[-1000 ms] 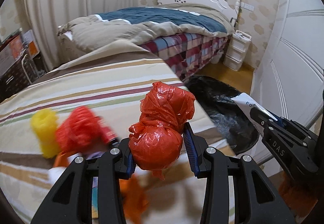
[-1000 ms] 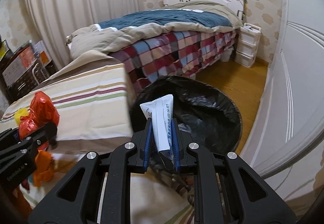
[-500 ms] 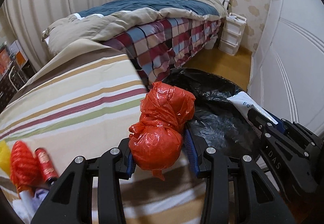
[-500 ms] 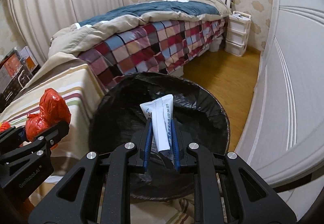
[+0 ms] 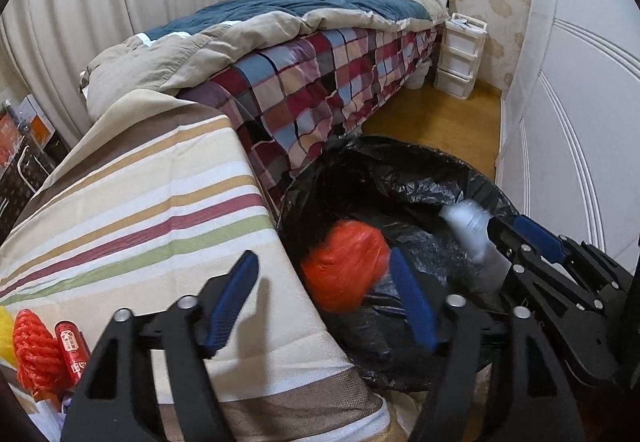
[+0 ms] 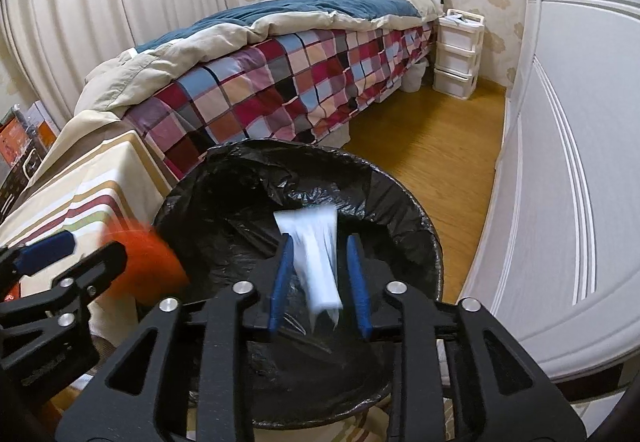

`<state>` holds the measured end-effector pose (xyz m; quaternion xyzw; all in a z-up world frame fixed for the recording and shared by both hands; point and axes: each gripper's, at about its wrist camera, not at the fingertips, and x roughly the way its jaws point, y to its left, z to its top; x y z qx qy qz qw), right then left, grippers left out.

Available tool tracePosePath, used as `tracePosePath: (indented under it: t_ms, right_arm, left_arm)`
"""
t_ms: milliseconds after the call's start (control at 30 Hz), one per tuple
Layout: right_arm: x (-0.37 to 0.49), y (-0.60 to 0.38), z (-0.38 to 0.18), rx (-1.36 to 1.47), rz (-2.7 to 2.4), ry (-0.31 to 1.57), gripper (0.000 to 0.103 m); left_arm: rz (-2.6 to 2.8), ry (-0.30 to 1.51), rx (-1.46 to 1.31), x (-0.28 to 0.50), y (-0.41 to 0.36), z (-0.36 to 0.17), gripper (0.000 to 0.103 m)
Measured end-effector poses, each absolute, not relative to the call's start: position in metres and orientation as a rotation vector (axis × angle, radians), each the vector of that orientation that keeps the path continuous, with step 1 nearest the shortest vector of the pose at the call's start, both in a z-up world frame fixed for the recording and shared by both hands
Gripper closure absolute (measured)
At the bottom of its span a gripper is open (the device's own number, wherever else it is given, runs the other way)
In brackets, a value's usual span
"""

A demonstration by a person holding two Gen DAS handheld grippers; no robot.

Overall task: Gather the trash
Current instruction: 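Carry both items over the black bin and open both tools to drop them, then return to the pile and grasp the dark red bag with the left tool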

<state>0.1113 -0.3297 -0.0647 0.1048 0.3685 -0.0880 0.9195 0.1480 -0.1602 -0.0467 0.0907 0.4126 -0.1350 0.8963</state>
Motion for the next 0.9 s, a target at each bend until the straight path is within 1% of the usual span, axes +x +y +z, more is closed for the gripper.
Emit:
tracePosePath:
  t_ms: [200, 467, 567, 667, 900]
  right_arm:
    - [0.103, -0.329, -0.061, 0.211, -0.2, 0.746, 0.061]
    - [0.089, -0.321, -0.05, 0.195, -0.22, 0.729, 0.044]
    - [0.08, -0.316, -0.045, 0.191, -0.221, 0.724, 0.042]
    - [0.069, -0.308, -0.043, 0.188, -0.215, 0.725, 0.037]
    - [0.036, -0.282, -0.038, 0.188, -0.184, 0.729, 0.034]
  left_arm:
    - [-0.264, 0.846, 0.183, 0.145, -0.156, -0.043, 0.025]
    - [-0.238, 0.82, 0.171, 0.133, -0.142, -0.032, 0.024]
    - [-0.235, 0.812, 0.16, 0.123, -0.133, -0.027, 0.024]
    - [-0.23, 0.809, 0.156, 0.111, -0.125, -0.023, 0.023]
    - [-0.211, 0.81, 0.131, 0.084, -0.098, -0.017, 0.023]
